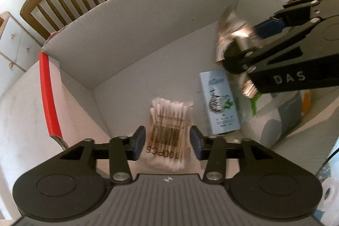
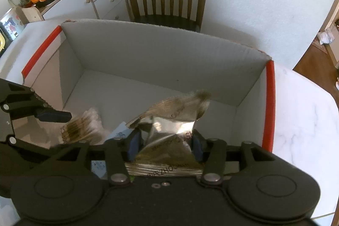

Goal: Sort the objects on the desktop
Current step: 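Carry the swab pack and foil packet into the red box and release them, then withdraw both tools from the red box toward the remaining items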

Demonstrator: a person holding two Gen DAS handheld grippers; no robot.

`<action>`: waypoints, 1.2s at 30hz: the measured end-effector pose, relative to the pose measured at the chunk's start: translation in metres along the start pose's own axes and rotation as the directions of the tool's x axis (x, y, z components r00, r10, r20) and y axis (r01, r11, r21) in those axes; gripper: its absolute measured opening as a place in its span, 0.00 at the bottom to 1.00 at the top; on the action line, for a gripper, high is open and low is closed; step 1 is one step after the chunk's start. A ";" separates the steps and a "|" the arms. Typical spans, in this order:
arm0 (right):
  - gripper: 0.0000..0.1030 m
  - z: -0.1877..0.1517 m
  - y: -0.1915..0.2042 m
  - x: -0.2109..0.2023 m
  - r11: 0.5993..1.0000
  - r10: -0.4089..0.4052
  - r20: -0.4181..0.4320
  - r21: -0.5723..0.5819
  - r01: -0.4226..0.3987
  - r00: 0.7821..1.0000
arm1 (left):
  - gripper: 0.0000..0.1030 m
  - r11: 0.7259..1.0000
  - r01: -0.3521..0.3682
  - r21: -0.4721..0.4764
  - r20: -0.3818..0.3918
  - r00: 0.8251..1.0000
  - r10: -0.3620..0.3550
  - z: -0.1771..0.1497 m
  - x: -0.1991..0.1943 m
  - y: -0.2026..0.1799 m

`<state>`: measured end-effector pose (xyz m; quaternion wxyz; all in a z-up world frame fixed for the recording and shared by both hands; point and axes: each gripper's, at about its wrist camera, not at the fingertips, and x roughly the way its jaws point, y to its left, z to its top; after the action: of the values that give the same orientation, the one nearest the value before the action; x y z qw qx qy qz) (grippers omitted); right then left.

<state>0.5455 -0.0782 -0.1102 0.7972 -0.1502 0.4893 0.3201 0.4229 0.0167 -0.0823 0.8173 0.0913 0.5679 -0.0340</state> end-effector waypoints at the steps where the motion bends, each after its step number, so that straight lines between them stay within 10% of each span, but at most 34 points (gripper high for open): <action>1: 0.54 0.000 0.001 -0.002 1.000 0.004 0.005 -0.003 -0.004 1.000 | 0.50 1.000 -0.001 0.001 0.005 1.000 0.001 -0.001 -0.001 -0.002; 36: 0.61 -0.038 0.030 -0.133 0.999 0.035 0.147 -0.040 -0.030 0.989 | 0.57 0.995 0.020 -0.098 0.231 0.973 0.003 -0.052 -0.131 -0.010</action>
<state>0.4579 -0.1254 -0.0102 0.8229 -0.1332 0.4252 0.3524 0.3270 0.0100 0.0213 0.8812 0.0436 0.4703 -0.0194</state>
